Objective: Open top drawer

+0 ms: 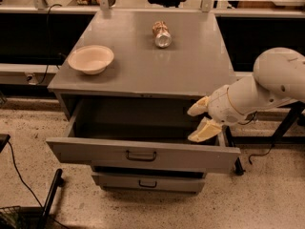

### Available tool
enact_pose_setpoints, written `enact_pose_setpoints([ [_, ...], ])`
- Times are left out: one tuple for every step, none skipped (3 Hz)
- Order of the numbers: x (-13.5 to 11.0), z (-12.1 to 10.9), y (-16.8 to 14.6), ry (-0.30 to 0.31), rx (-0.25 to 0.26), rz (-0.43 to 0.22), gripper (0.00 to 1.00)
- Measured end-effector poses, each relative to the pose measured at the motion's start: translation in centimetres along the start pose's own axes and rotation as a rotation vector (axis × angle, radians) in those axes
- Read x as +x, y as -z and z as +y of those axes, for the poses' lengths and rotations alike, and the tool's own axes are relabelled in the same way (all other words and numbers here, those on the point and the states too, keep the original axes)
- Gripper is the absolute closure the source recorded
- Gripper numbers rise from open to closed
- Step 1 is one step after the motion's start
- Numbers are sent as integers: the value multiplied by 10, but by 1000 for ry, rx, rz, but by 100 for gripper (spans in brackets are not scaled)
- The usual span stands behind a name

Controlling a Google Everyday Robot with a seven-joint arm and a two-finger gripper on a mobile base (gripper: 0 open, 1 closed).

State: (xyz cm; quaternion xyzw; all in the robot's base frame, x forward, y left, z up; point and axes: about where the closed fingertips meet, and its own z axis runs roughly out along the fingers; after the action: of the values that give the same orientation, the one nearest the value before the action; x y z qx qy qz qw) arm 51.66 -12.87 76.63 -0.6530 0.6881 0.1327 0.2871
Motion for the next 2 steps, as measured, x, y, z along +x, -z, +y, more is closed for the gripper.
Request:
enact_pose_setpoints([
  [14, 3, -22, 50, -5, 102, 72],
  [29, 1, -38, 70, -8, 158, 95],
])
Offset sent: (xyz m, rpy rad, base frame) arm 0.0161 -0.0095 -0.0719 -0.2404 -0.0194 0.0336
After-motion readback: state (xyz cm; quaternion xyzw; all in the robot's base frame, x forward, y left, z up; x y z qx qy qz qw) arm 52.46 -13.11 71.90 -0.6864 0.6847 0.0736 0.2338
